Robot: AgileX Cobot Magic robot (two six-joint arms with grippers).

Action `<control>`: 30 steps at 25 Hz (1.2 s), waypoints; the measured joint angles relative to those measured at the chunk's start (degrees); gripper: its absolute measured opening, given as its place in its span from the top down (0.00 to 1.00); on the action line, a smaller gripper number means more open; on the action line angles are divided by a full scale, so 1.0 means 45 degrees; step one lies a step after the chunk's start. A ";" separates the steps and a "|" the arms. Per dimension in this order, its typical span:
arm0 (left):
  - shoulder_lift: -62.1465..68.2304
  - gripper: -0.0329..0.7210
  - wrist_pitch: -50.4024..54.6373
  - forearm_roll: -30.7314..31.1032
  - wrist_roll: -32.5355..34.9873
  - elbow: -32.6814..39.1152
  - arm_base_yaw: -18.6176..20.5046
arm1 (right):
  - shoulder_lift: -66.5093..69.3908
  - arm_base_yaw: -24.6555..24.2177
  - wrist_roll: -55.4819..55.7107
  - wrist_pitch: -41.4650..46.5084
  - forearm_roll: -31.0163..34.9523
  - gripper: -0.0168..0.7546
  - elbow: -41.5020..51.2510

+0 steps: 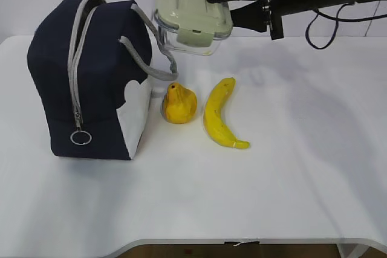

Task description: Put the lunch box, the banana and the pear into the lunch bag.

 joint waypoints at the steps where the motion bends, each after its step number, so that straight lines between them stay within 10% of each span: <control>1: 0.0431 0.54 -0.0262 0.0000 0.0112 -0.0223 0.0000 | 0.0000 0.0125 -0.0036 0.0000 0.0195 0.52 0.0000; 21: 1.1290 0.51 0.0460 -0.0257 0.0847 -0.7718 0.0000 | 0.0000 0.1442 -0.0091 0.0145 0.0408 0.53 -0.1903; 30: 1.4443 0.48 0.1735 -0.2406 0.2375 -1.0389 0.0000 | 0.0000 0.2031 -0.0141 0.0171 -0.0152 0.53 -0.1903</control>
